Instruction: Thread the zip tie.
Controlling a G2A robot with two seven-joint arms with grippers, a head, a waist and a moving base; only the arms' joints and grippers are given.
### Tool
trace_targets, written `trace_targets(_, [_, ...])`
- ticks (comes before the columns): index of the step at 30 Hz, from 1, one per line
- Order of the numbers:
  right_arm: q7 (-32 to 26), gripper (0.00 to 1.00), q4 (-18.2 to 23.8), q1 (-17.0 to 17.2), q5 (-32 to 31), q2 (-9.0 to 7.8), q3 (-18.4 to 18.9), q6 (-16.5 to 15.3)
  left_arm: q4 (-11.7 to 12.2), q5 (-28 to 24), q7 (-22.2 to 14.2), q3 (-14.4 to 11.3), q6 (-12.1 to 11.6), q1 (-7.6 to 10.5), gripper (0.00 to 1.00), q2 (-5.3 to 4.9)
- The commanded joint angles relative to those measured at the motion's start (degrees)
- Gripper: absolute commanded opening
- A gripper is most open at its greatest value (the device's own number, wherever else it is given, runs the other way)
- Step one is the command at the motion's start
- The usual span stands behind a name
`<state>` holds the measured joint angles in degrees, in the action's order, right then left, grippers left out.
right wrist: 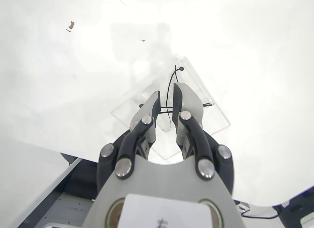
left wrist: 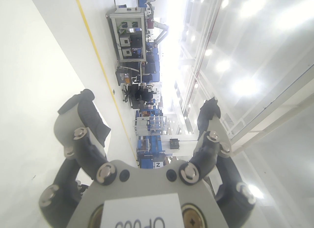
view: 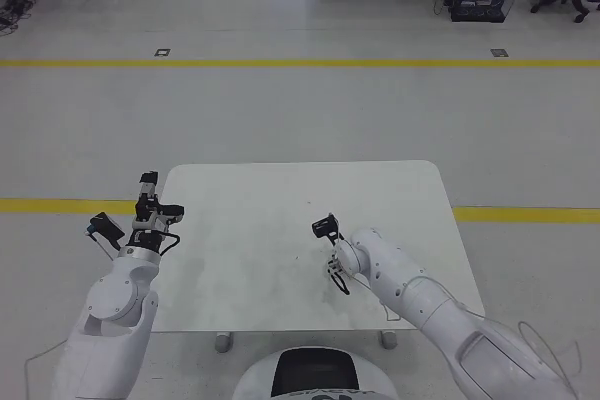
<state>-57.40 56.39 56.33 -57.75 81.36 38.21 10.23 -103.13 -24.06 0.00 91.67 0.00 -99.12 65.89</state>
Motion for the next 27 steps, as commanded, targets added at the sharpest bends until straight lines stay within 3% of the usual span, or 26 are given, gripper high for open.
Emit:
trace_targets(1, [0.1,0.1,-0.6,-0.1,0.0,0.2,-0.1,-0.1,0.0,0.0,0.0,0.0,0.0,0.0,1.0,0.0])
trace_targets(17, [0.5,0.09,-4.3,-1.2,-0.1,1.76,-0.4,-0.6,0.0,0.0,0.0,0.0,0.0,0.0,1.0,0.0])
trace_targets(21, [0.6,0.0,-4.9,-1.4,-0.3,2.07,-0.4,-0.6,0.0,0.0,0.0,0.0,0.0,0.0,1.0,0.0])
trace_targets(27, [0.5,0.0,-4.6,-1.5,-1.0,2.22,0.0,-0.5,0.0,0.0,0.0,0.0,0.0,0.0,1.0,0.0])
